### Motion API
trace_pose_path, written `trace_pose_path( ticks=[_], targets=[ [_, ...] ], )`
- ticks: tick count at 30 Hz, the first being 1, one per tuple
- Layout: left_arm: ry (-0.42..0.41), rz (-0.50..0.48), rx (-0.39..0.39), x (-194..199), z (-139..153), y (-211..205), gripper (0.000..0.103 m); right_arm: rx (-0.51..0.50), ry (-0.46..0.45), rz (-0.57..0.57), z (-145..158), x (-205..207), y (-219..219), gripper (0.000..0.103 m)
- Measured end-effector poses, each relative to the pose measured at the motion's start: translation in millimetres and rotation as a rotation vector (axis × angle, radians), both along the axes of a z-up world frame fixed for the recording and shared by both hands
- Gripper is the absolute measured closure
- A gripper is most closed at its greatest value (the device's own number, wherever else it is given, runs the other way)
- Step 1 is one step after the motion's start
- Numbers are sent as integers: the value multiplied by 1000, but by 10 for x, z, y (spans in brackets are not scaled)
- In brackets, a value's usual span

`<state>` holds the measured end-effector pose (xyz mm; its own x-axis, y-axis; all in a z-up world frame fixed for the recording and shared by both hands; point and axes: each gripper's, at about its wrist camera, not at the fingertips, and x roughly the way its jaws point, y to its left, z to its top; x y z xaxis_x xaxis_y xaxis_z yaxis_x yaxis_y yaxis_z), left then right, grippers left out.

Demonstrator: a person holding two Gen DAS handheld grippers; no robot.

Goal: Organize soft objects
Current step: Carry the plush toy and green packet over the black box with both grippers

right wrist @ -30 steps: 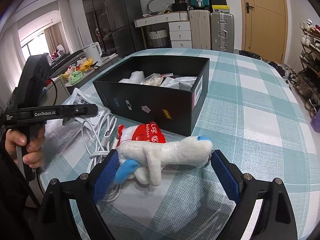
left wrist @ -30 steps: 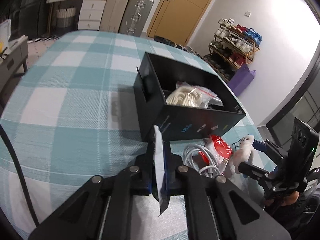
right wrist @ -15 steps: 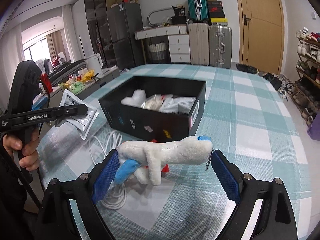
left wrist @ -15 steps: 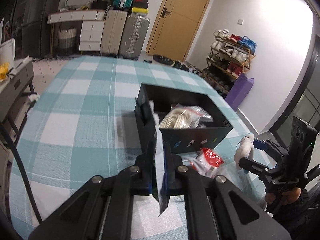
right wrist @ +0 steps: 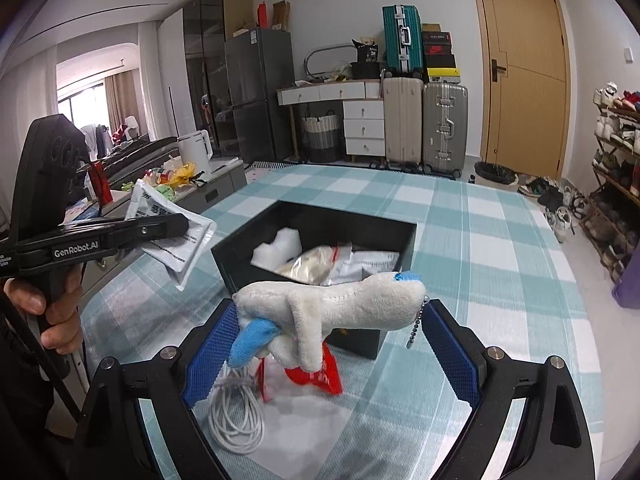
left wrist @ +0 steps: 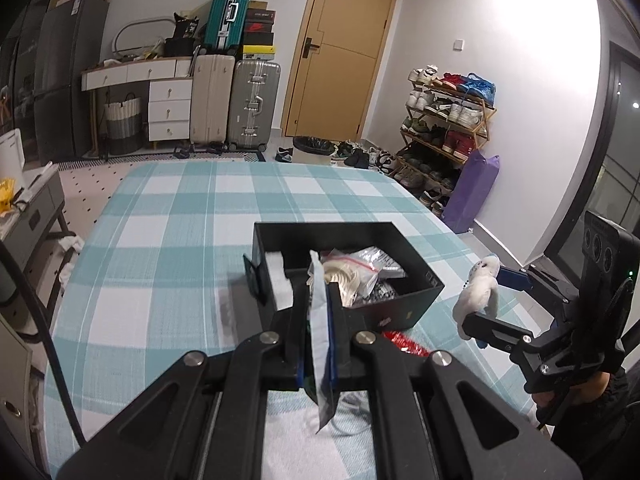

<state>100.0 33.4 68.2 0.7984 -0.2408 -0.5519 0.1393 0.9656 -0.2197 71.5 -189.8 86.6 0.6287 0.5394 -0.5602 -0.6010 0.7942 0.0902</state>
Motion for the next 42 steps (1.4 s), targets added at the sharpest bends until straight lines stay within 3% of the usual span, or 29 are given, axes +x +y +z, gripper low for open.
trace_pose_path(
  ticks=[19, 42],
  targets=[
    [-9, -32, 21, 524, 9, -230, 98, -21, -19, 29, 34, 335, 245, 10],
    [29, -32, 75, 934, -210, -342, 98, -110, -10, 68, -178, 784, 501, 10]
  ],
)
